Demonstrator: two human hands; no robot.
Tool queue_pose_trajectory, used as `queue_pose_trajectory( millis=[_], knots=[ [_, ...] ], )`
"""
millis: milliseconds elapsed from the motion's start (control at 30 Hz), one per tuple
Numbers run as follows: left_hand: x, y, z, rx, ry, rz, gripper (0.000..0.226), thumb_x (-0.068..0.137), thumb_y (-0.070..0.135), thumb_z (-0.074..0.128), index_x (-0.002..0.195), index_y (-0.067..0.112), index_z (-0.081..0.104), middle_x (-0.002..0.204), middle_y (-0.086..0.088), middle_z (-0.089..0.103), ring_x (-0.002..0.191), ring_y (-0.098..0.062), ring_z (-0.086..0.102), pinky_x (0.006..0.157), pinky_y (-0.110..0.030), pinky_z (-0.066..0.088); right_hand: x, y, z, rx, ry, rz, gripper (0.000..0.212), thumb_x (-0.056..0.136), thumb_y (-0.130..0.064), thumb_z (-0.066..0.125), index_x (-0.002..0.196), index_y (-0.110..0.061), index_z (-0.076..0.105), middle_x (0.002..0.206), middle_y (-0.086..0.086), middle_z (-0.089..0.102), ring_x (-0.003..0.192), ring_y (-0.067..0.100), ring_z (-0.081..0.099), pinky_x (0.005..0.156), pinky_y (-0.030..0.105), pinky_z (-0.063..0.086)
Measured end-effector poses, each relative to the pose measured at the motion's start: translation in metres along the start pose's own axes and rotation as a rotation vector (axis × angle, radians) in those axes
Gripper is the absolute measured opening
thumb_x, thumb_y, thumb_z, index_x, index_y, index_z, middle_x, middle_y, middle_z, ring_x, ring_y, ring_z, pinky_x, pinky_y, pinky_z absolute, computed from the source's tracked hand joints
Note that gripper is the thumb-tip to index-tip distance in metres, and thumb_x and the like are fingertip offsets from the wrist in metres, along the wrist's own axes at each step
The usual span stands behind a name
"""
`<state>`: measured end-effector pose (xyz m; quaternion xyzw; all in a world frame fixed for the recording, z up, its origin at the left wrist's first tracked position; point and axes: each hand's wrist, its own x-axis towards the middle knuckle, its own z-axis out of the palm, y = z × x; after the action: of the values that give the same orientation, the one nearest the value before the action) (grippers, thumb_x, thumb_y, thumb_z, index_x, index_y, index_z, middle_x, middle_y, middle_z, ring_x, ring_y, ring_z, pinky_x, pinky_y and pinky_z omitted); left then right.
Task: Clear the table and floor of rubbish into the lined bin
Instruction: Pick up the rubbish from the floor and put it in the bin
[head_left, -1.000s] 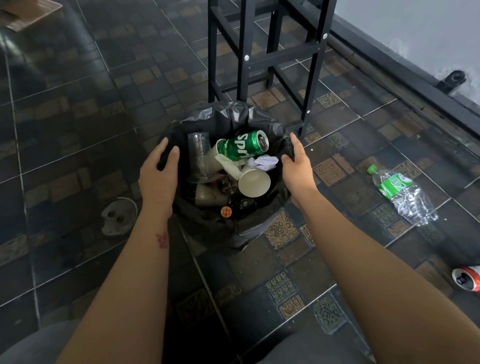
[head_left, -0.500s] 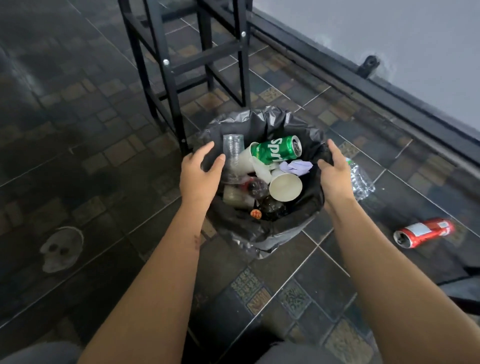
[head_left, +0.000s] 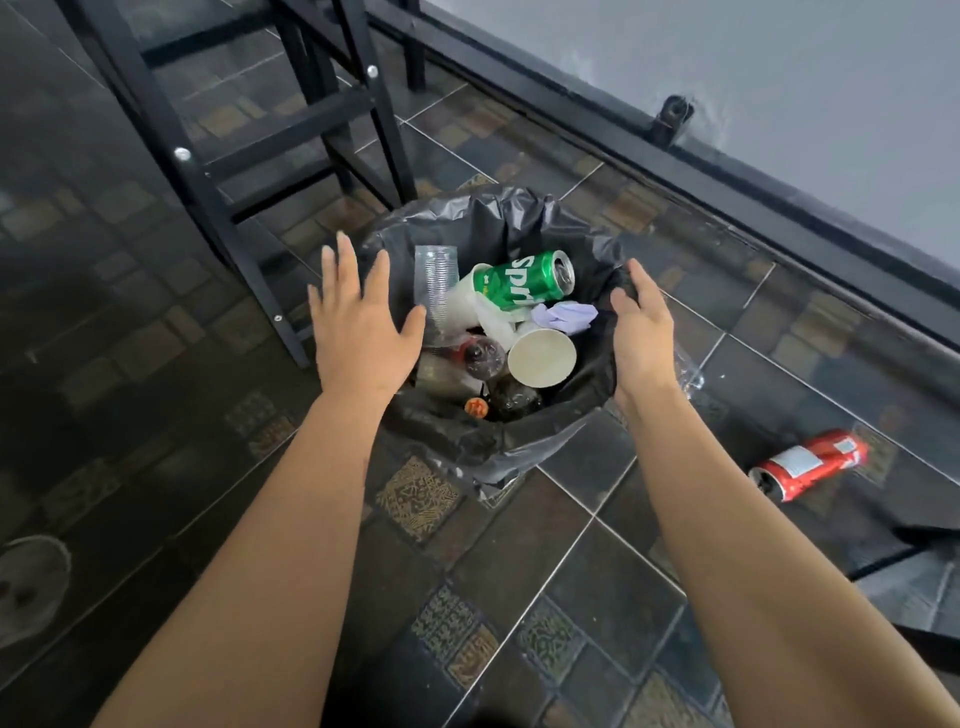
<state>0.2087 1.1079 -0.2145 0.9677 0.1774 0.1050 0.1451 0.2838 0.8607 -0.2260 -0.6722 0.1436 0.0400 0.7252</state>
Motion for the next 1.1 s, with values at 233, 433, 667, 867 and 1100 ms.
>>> queue_pose_trajectory(
  millis=[233,433,667,867,1100],
  knots=[
    [0.005,-0.002,0.005,0.098,-0.04,0.011,0.069,0.094,0.048,0.047,0.152,0.021,0.022,0.162,-0.007,0.003,0.149,-0.026,0.001,0.119,-0.047,0.007,0.031,0.057,-0.056,-0.594,0.314,-0.02,0.049,0.094,-0.031,0.054,0.14,-0.017,0.043,0.14,0.005,0.053,0.13,0.026,0.046,0.108,0.04,0.034],
    [0.005,-0.001,0.006,0.115,-0.035,-0.01,0.073,0.095,0.049,0.046,0.154,0.019,0.014,0.162,-0.005,0.004,0.149,-0.026,0.002,0.12,-0.045,0.008,0.065,0.096,-0.08,-1.44,0.14,-0.035,0.085,0.09,-0.024,0.055,0.156,-0.016,0.001,0.164,0.001,0.001,0.15,0.023,0.0,0.12,0.046,0.004],
    [0.004,0.0,0.005,0.114,-0.036,-0.026,0.074,0.096,0.049,0.043,0.154,0.02,0.009,0.163,-0.002,0.001,0.149,-0.023,0.0,0.12,-0.043,0.006,0.071,0.109,-0.079,-1.692,0.08,0.165,0.089,0.087,-0.046,0.052,0.155,-0.014,0.005,0.15,0.007,0.038,0.144,0.027,0.017,0.115,0.055,-0.003],
    [0.005,0.0,0.006,0.122,-0.029,-0.026,0.073,0.096,0.049,0.043,0.154,0.02,0.01,0.163,-0.002,0.002,0.149,-0.024,0.0,0.12,-0.042,0.006,0.053,0.121,-0.077,-1.621,0.079,0.273,0.05,0.092,-0.031,0.052,0.139,-0.019,0.04,0.141,0.009,0.043,0.133,0.034,0.038,0.109,0.059,0.023],
    [0.005,-0.001,0.007,0.106,-0.034,-0.031,0.072,0.096,0.047,0.044,0.154,0.019,0.011,0.163,-0.002,0.002,0.149,-0.025,0.001,0.12,-0.043,0.007,0.027,0.102,-0.074,-1.189,0.222,0.182,0.042,0.095,-0.03,0.049,0.133,-0.014,0.042,0.134,0.019,0.049,0.12,0.043,0.045,0.091,0.049,0.041]
  ],
)
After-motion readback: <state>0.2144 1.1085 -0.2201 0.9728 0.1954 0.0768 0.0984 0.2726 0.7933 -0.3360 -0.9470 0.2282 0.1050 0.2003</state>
